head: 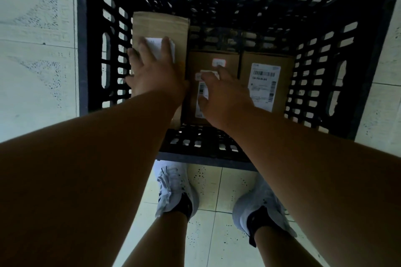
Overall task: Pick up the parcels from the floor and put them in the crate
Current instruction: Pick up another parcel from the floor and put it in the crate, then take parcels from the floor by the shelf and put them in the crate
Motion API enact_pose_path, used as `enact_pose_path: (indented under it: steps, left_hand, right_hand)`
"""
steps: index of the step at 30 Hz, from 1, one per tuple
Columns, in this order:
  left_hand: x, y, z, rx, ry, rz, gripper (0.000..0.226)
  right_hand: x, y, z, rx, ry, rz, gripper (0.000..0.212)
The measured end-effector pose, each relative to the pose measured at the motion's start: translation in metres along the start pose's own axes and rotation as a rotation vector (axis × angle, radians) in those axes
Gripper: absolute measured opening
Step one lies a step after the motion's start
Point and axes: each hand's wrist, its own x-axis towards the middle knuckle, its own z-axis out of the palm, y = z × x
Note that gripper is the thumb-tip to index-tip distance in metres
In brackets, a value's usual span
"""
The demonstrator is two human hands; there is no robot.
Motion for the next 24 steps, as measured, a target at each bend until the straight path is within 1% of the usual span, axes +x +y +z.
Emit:
enact_pose_path:
  steps: [2,3,5,6,9,11,14,17,20,22,24]
  left_hand:
    - [-0.001,0.002,-0.005,0.030,-0.048,0.000,0.099]
    - [-0.002,0.003,-0.008,0.039,-0.076,-0.001,0.100]
    - [-0.008,0.007,-0.018,0.036,-0.118,0.009,0.095]
    - [-0.013,0.010,-0.024,0.041,-0.116,0.027,0.091]
    - [-0.039,0.024,-0.050,0.057,-0.039,0.123,0.080]
    - [-0.064,0.035,-0.077,-0.008,-0.013,0.193,0.076]
    - [-0.109,0.047,-0.129,-0.123,0.018,0.280,0.067]
    - [-0.162,0.054,-0.190,-0.228,0.074,0.380,0.061]
    - [-0.215,0.060,-0.264,-0.349,0.176,0.382,0.054]
    - [-0.254,0.065,-0.314,-0.388,0.230,0.388,0.051]
    - [-0.293,0.071,-0.363,-0.430,0.278,0.443,0.048]
  right_hand:
    - [-0.003,-0.001,-0.004,-0.020,0.003,0.000,0.062]
    - [-0.006,-0.002,-0.007,-0.021,0.011,0.001,0.061]
    - [-0.012,-0.003,-0.016,-0.015,0.046,0.003,0.060]
    - [-0.017,-0.005,-0.023,-0.020,0.069,0.000,0.060]
    - [-0.034,-0.012,-0.047,-0.055,0.130,0.003,0.060]
    - [-0.051,-0.020,-0.068,-0.072,0.173,0.012,0.058]
    - [-0.088,-0.035,-0.107,-0.068,0.271,0.008,0.057]
    - [-0.141,-0.061,-0.157,0.024,0.381,0.033,0.062]
    - [-0.209,-0.099,-0.218,0.141,0.523,0.047,0.073]
    - [-0.260,-0.122,-0.256,0.174,0.605,0.030,0.075]
    - [-0.313,-0.143,-0.292,0.209,0.659,0.003,0.074]
